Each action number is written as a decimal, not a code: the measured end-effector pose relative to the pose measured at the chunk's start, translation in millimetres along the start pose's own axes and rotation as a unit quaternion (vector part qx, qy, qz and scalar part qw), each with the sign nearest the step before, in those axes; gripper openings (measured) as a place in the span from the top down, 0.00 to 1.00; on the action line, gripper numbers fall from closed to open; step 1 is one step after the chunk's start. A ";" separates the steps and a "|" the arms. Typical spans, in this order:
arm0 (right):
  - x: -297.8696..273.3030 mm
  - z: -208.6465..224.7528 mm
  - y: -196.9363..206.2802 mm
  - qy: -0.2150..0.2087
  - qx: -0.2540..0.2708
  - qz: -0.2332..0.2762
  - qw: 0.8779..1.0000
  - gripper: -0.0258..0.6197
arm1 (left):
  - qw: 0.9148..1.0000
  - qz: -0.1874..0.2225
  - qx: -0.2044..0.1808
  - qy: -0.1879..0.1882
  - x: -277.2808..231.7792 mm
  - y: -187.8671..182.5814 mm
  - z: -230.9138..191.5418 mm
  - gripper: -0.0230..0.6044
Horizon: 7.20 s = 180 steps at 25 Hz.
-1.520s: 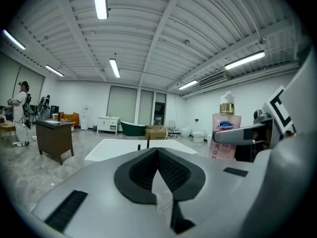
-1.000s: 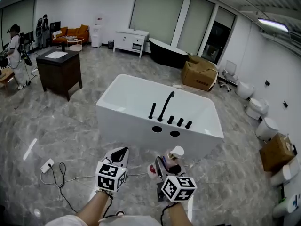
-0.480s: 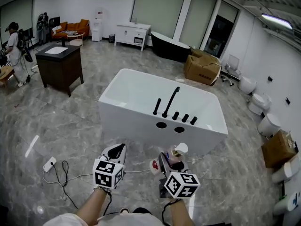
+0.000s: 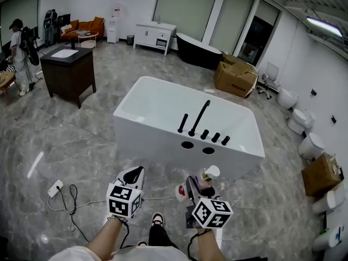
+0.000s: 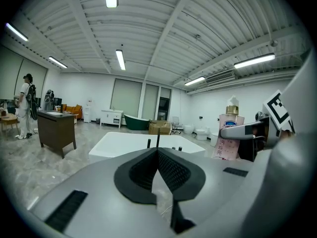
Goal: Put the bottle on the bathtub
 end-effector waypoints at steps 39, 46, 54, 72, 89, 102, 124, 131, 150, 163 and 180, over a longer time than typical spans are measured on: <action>-215.7 127.9 -40.7 -0.041 0.009 -0.017 0.999 0.59 | 0.999 -0.004 -0.008 -0.035 -230.7 -8.4 -33.4 0.94; -225.6 138.1 -36.3 -0.037 0.004 -0.024 0.999 0.59 | 0.999 -0.015 -0.011 -0.036 -240.2 -2.1 -36.2 0.94; -240.3 141.5 -33.4 -0.036 0.003 -0.030 0.999 0.59 | 0.999 -0.020 -0.011 -0.042 -253.7 -2.3 -49.4 0.94; -327.0 161.3 -37.8 -0.016 -0.003 -0.018 1.000 0.59 | 0.999 -0.019 -0.029 -0.023 -339.8 -12.7 -94.4 0.94; -451.2 167.2 -56.7 0.016 -0.006 0.000 1.000 0.59 | 0.999 -0.015 -0.030 0.012 -461.7 -32.6 -173.4 0.94; -516.9 164.5 -55.3 0.026 -0.015 0.001 1.000 0.59 | 0.999 -0.033 -0.024 0.025 -520.4 -29.9 -217.4 0.94; -553.6 178.7 -53.4 -0.075 -0.014 -0.060 0.995 0.59 | 0.994 -0.062 0.002 -0.088 -495.2 -12.9 -208.0 0.94; -556.6 170.2 -44.9 -0.098 -0.016 -0.081 0.992 0.59 | 0.990 -0.075 0.001 -0.119 -473.0 -3.0 -205.2 0.94; -584.4 104.2 46.8 -0.213 -0.007 -0.184 0.960 0.59 | 0.955 -0.135 0.069 -0.253 -385.9 68.7 -237.5 0.94; -587.7 70.5 124.0 -0.283 0.030 -0.223 0.932 0.59 | 0.927 -0.158 0.109 -0.321 -335.0 147.9 -263.1 0.94; -612.9 47.1 168.0 -0.309 0.051 -0.224 0.923 0.59 | 0.909 -0.144 0.119 -0.373 -315.1 181.2 -293.7 0.94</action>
Point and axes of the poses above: the fingertips, and each gripper's own axes: x backward along the fingers, z to its right, y out of its underside, the point moved 9 cm from there along x, backward along the fingers, and after that the axes turned 14 degrees about z, right-handed, at the moved point
